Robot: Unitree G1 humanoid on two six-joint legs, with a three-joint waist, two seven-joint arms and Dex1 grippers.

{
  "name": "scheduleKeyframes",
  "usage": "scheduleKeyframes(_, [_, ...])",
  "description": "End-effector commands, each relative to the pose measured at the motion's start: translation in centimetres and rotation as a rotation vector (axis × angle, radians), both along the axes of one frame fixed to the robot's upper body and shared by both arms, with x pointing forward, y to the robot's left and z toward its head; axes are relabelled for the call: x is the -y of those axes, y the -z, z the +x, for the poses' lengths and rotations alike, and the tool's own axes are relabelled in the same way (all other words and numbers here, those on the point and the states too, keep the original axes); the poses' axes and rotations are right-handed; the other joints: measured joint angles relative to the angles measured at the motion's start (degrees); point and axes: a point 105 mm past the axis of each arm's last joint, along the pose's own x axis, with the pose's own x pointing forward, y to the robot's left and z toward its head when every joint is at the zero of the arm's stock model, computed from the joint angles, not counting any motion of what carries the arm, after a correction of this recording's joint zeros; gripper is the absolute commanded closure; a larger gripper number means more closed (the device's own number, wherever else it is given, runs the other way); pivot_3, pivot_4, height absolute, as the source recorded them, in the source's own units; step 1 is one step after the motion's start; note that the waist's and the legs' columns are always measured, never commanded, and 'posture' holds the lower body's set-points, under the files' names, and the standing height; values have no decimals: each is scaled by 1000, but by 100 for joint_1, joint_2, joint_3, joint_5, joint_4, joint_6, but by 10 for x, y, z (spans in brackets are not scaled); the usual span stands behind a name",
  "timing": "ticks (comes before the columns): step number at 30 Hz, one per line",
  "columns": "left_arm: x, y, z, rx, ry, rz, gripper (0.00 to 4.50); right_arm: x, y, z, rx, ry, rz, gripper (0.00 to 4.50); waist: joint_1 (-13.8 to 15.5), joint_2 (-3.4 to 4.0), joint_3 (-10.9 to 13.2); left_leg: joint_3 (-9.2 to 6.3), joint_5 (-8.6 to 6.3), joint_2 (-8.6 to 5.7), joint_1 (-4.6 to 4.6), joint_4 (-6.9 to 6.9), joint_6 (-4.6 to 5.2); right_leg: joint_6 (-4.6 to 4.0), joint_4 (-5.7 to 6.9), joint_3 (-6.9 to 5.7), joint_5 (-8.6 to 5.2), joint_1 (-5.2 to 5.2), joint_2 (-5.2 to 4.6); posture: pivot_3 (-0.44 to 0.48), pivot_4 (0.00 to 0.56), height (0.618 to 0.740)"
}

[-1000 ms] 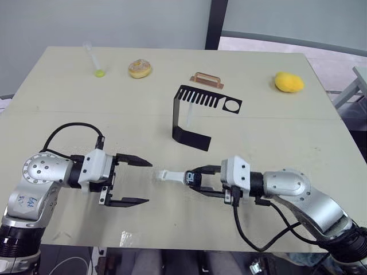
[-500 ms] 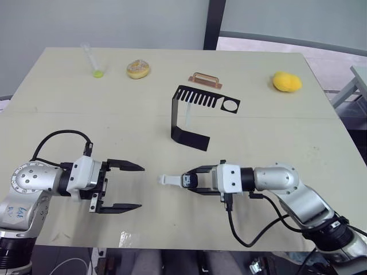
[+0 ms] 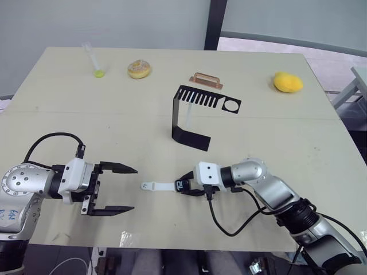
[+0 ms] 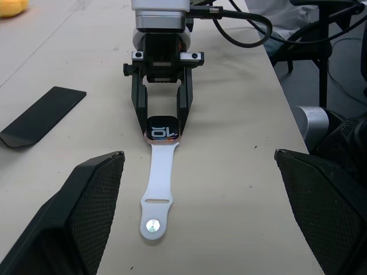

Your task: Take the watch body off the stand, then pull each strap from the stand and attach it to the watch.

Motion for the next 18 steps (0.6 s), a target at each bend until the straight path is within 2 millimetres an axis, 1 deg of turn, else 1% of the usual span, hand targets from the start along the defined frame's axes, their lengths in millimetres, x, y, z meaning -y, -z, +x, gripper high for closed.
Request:
scheduleKeyframes(1, [0, -8, -2, 39, -2, 4, 0, 11, 0, 0, 1, -12, -20, 623, -4, 0, 0, 0, 0, 0, 0, 0, 0, 0, 0, 0, 0, 0, 0, 0, 150, 740])
scheduleKeyframes(2, [-1, -9, -2, 39, -6, 4, 0, 16, -5, 0, 14, -11, -12, 97, 0, 0, 0, 0, 0, 0, 0, 0, 0, 0, 0, 0, 0, 0, 0, 0, 150, 740])
scheduleKeyframes(4, [-6, -9, 0, 38, -24, 12, 0, 30, -17, -3, 56, -15, 16, 41, 35, 0, 0, 0, 0, 0, -1, -1, 0, 0, -1, -1, 0, 0, 0, 0, 150, 740])
scheduleKeyframes(5, [-11, -9, 2, 36, -46, 15, 0, 45, -25, -8, 51, -7, 43, 41, 45, 0, 0, 0, -1, 0, -1, -1, 2, 0, -2, -1, 0, 1, 0, 0, 150, 740])
scheduleKeyframes(7, [-18, -8, 4, 36, -91, 15, 0, 68, -39, -17, 33, 15, 127, 41, 89, 1, 1, 0, -2, 0, -4, -1, 3, 0, -7, -1, 0, 2, 0, 0, 150, 740])
scheduleKeyframes(9, [-29, -7, 6, 41, -152, 15, 0, 95, -49, -23, 31, 88, 199, 41, 89, 1, 1, -2, -4, 0, -2, -4, 6, 0, -13, -4, 0, 8, 0, 0, 150, 740])
scheduleKeyframes(11, [-44, -5, 10, 51, -238, 15, 0, 124, -52, -27, 60, 183, 215, 41, 84, 0, 0, -3, -4, 1, 0, -3, 6, 0, -19, -6, 0, 15, 2, 0, 150, 740])
scheduleKeyframes(12, [-55, -3, 12, 60, -296, 14, 0, 141, -53, -28, 68, 248, 223, 41, 70, 0, 0, -1, -4, 1, 6, -3, 6, 0, -19, -5, 0, 19, 2, 0, 150, 740])
scheduleKeyframes(13, [-64, -2, 13, 69, -341, 12, 0, 153, -54, -28, 81, 304, 237, 41, 58, 0, 0, 2, -4, 2, 12, -6, 6, 0, -22, -3, 0, 22, 2, 0, 150, 740])
scheduleKeyframes(14, [-73, 1, 14, 77, -389, 8, 0, 171, -55, -26, 95, 388, 253, 41, 51, 0, 1, 3, -4, 2, 17, -8, 6, 0, -28, -2, 0, 23, 3, 0, 150, 740])
scheduleKeyframes(15, [-84, 4, 13, 74, -439, 1, 0, 190, -53, -26, 108, 472, 253, 41, 41, 0, 0, 6, -4, 3, 20, -10, 6, 0, -32, 0, 0, 23, 4, 0, 150, 740])
scheduleKeyframes(18, [-105, 10, 8, 60, -527, 0, 0, 230, -47, -31, 145, 618, 234, 41, 37, 0, 1, 17, -4, 4, 40, -18, 6, 0, -35, 8, 0, 35, 4, 0, 150, 740])
